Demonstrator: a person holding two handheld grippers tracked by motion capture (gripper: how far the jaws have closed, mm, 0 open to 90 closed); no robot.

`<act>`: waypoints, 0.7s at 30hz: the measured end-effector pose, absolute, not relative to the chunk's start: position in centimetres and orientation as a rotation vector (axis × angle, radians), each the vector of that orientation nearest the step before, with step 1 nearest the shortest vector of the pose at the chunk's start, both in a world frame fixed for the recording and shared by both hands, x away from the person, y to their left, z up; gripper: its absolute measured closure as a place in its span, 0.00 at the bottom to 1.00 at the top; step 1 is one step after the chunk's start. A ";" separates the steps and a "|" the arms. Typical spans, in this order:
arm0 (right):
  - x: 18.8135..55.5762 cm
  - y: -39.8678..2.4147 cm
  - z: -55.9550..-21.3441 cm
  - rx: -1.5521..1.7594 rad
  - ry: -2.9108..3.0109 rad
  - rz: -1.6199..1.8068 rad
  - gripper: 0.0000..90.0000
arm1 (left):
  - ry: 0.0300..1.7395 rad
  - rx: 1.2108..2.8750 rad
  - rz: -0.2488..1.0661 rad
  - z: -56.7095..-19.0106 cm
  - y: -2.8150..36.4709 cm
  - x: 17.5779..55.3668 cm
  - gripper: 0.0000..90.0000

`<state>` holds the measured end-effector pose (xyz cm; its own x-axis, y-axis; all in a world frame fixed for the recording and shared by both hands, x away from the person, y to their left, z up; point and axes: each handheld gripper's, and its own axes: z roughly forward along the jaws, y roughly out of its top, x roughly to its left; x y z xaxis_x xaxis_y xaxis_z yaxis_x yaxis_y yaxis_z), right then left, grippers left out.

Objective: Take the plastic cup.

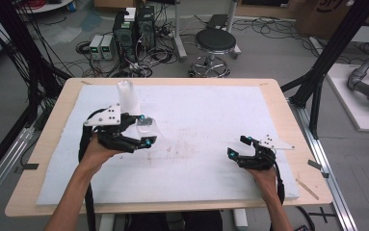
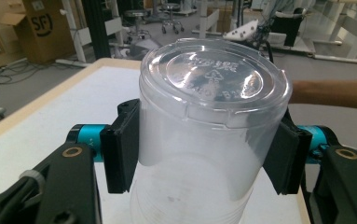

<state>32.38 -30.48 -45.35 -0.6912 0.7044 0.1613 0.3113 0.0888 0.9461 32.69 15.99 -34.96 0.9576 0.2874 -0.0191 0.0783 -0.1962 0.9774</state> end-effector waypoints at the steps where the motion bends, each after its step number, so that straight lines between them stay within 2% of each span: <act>1: 32.4 -30.5 -45.3 1.001 2.039 1.632 0.17 | 0.267 1.772 0.173 -35.7 15.6 32.5 0.41; 21: 32.3 -30.4 -45.3 0.982 2.045 1.621 0.17 | 0.280 1.769 0.121 -38.2 15.2 32.8 0.41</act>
<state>32.27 -30.36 -45.34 -0.6976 0.7021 0.1428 0.2992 0.1044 0.9484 32.78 15.24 -38.16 0.9647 0.2539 -0.0706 0.1219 -0.1924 0.9737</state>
